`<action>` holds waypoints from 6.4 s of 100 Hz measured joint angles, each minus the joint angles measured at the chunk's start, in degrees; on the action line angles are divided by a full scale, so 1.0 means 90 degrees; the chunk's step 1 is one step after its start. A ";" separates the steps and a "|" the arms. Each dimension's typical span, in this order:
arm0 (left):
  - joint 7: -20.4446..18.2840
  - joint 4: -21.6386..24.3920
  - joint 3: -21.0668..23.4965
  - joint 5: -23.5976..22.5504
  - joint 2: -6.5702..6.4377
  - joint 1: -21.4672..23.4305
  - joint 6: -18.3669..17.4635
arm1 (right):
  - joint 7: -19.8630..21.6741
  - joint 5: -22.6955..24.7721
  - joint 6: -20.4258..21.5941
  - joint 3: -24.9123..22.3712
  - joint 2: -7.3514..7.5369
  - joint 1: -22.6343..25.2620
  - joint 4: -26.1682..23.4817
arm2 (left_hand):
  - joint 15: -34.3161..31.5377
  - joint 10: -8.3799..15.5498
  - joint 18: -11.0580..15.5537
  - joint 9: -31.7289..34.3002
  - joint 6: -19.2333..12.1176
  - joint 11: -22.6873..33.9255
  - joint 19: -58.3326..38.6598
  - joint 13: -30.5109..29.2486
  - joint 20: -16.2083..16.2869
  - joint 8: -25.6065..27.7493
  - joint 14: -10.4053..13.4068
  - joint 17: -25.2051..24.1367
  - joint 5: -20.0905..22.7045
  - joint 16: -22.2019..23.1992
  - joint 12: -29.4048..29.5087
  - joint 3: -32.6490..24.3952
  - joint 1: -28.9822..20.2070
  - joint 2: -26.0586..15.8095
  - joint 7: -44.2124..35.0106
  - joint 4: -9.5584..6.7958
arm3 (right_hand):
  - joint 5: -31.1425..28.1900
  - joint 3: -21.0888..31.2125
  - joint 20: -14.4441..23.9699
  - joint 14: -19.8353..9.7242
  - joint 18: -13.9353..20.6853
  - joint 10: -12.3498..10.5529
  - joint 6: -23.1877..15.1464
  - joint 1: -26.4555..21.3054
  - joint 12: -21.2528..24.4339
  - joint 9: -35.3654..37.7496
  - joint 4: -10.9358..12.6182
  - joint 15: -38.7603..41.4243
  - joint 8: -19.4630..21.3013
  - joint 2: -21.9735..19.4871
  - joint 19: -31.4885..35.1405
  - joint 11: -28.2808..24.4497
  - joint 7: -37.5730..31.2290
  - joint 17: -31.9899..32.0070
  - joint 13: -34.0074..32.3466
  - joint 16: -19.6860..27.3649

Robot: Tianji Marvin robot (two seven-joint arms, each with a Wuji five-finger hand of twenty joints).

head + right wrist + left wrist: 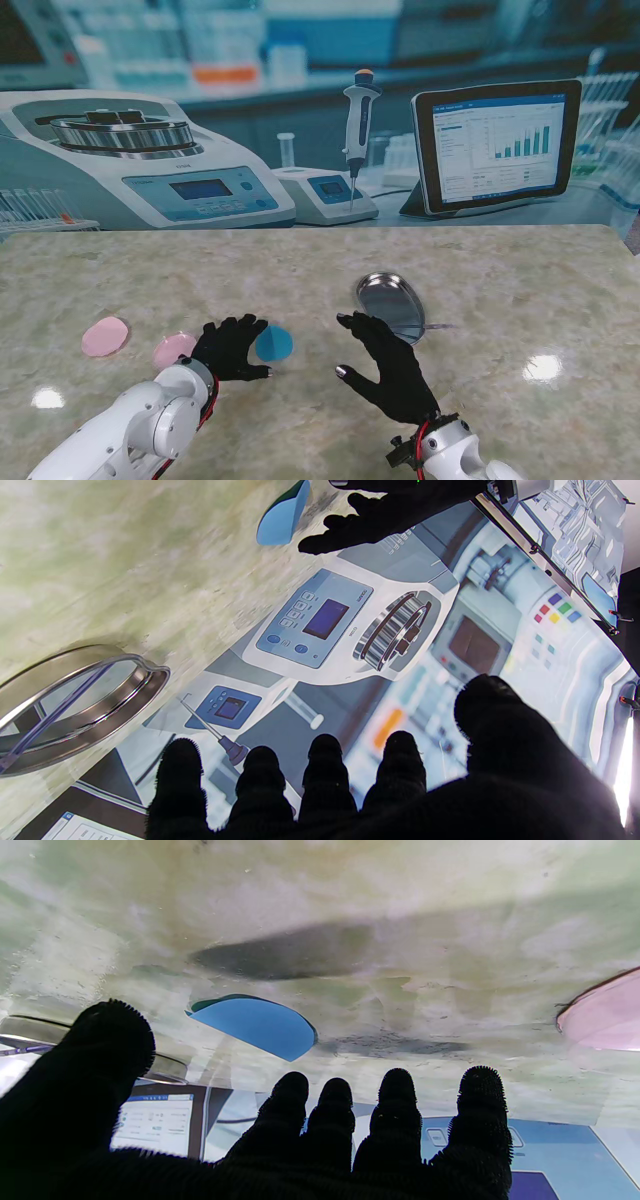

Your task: Line a culture dish with filter paper and press it flat with a glass rod

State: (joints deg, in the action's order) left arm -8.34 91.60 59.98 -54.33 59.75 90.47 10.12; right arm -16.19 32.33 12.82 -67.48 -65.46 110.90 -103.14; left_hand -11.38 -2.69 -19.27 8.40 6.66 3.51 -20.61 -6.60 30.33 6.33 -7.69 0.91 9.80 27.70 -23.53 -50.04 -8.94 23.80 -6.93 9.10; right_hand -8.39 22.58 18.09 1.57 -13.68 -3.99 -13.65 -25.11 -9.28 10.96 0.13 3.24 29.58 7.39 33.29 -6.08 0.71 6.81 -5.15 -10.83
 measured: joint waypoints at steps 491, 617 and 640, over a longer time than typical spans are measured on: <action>0.1687 0.0014 0.0657 -0.0284 0.0302 0.0225 -0.0256 | -0.0062 -0.0081 -0.0019 -0.0079 -0.0025 0.0079 -0.0092 | -0.1512 0.0167 -0.0035 0.1294 -0.1733 0.2902 -0.0606 -0.0327 0.0232 0.4225 0.0045 0.0075 0.1765 0.0537 -0.0871 0.4130 -0.5383 -0.0787 -0.6166 -0.0561 | 0.0000 0.0000 0.0000 0.0000 0.0000 0.0000 0.0000 -0.0001 0.0000 0.0000 -0.0001 0.0000 0.0257 0.0000 0.0073 -0.0148 0.0000 0.0000 0.0000 0.0000; 0.1280 0.1458 0.3492 -0.2120 0.0167 0.2622 -0.0189 | 0.0007 -0.0056 -0.0110 -0.0100 -0.0022 0.0160 -0.0238 | -0.1524 0.0169 -0.0030 0.1296 -0.1737 0.2852 -0.0660 -0.0453 0.0232 0.4389 0.0043 0.0068 0.1767 0.0539 -0.0872 0.4119 -0.5383 -0.0783 -0.6106 -0.0561 | 0.0001 0.0000 0.0000 0.0000 0.0000 0.0000 0.0000 -0.0001 0.0000 0.0000 -0.0001 0.0000 0.0321 0.0000 0.0074 -0.0149 0.0000 0.0000 0.0000 0.0000; 0.1446 0.1404 0.3657 -0.2411 0.0163 0.2826 -0.0198 | -0.0019 -0.0051 -0.0146 -0.0113 -0.0023 0.0189 -0.0287 | -0.1516 0.0171 -0.0024 0.1296 -0.1738 0.2851 -0.0660 -0.0453 0.0232 0.4408 0.0043 0.0067 0.1767 0.0539 -0.0872 0.4119 -0.5383 -0.0783 -0.6097 -0.0561 | 0.0001 0.0000 0.0000 0.0000 0.0000 0.0000 0.0000 -0.0001 0.0000 0.0000 -0.0001 0.0000 0.0321 0.0000 0.0075 -0.0149 0.0000 0.0000 0.0000 0.0000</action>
State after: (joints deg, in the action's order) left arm 4.67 104.23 92.90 -76.02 61.22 115.90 8.34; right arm -16.36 31.87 11.51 -68.50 -65.67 112.61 -105.72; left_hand -25.02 -1.15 -19.49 20.07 -8.99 29.16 -26.55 -10.68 32.42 46.00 -7.30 1.51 25.70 32.55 -31.38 -12.97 -57.39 16.75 -61.80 4.06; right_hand -8.39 22.58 18.09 1.57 -13.68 -3.99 -13.65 -25.12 -9.28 10.96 0.13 3.24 32.47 7.39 33.96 -7.42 0.71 6.81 -5.15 -10.83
